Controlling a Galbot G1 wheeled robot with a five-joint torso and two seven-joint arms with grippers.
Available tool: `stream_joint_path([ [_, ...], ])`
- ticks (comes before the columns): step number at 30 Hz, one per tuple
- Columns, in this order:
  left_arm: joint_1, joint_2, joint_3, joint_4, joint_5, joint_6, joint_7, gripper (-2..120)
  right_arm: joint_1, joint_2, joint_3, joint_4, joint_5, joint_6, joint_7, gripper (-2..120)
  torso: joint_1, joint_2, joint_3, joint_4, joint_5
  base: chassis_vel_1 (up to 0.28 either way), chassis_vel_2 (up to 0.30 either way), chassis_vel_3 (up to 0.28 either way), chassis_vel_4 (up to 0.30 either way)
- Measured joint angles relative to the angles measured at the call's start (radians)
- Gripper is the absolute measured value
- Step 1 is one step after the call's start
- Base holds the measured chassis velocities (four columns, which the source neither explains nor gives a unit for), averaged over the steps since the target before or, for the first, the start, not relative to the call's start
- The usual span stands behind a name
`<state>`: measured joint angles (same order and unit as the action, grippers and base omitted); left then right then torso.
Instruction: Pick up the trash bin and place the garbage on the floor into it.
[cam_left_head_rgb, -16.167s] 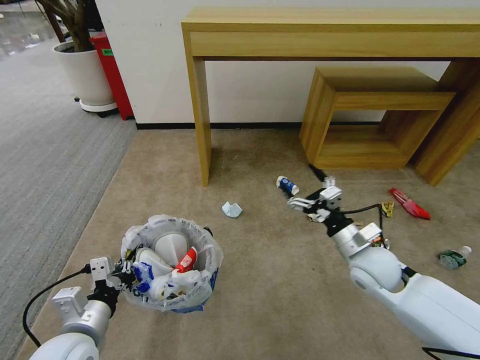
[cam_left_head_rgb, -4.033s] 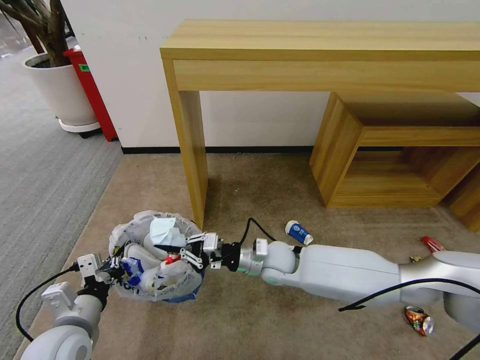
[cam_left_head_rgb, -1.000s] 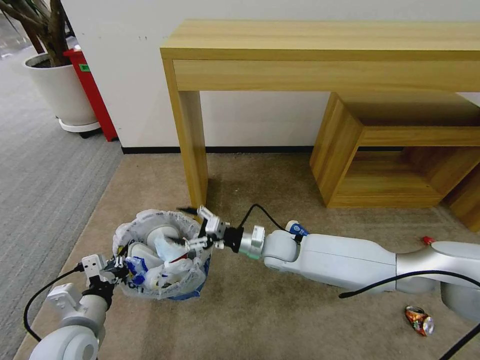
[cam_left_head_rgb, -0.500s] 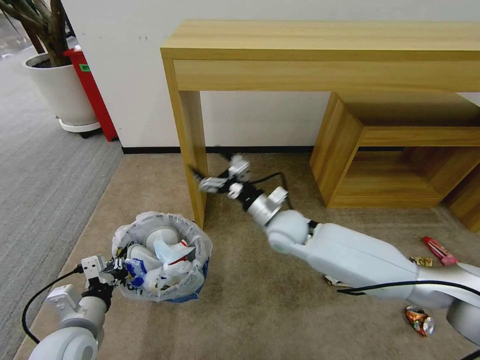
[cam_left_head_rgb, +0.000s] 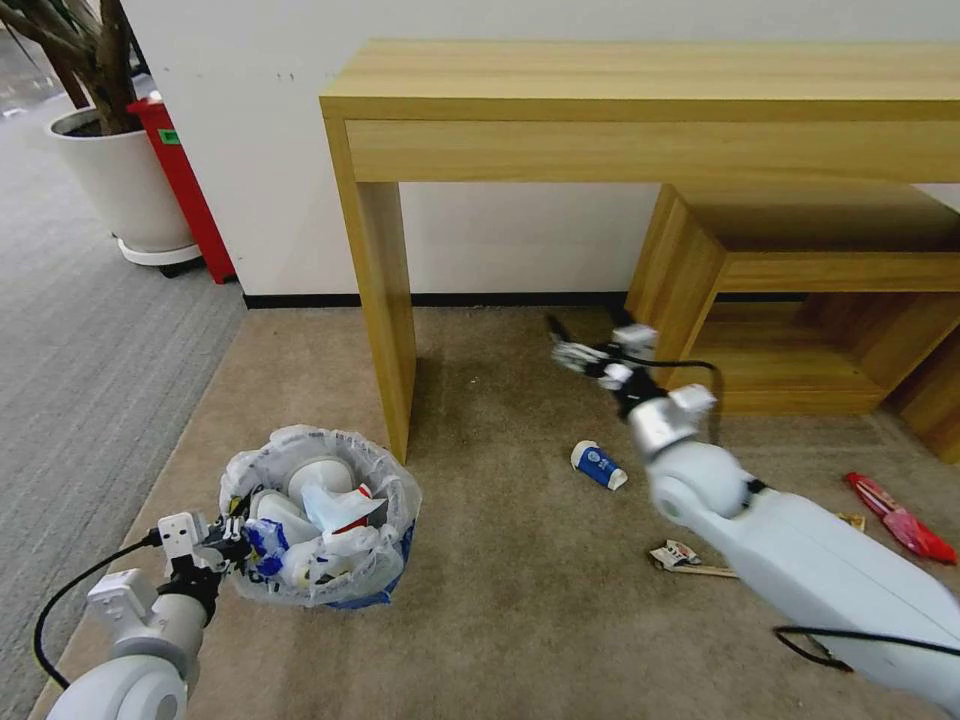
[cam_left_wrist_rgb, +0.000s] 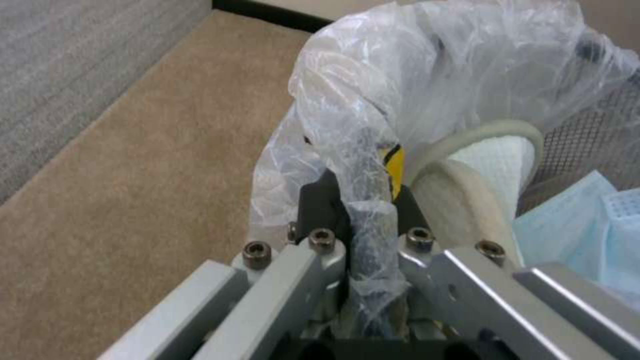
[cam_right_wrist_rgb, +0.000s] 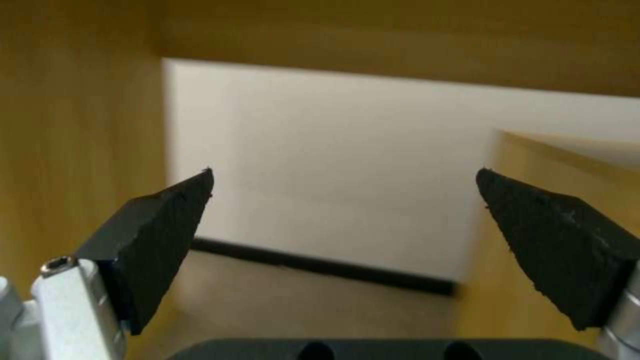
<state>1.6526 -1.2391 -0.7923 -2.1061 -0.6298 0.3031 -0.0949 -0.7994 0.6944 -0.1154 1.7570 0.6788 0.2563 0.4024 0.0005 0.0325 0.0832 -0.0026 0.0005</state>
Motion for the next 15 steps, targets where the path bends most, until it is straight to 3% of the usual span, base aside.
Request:
stream_joint_path([
  [2,0.004,-0.001,-0.002,-0.003,0.013,0.002,0.001,3,-0.075,-0.017,0.065,0.014,-0.023,-0.021,0.049,100,0.0,0.0,0.0,0.0002,-0.0001,0.0,0.0,0.0,0.0],
  [15,0.046,-0.029,-0.021,-0.028,0.056,-0.01,0.027,3,-0.177,-0.029,0.145,0.039,-0.079,-0.073,0.167,100,0.0,0.0,0.0,0.0005,-0.0004,0.0,0.0,0.0,0.0],
])
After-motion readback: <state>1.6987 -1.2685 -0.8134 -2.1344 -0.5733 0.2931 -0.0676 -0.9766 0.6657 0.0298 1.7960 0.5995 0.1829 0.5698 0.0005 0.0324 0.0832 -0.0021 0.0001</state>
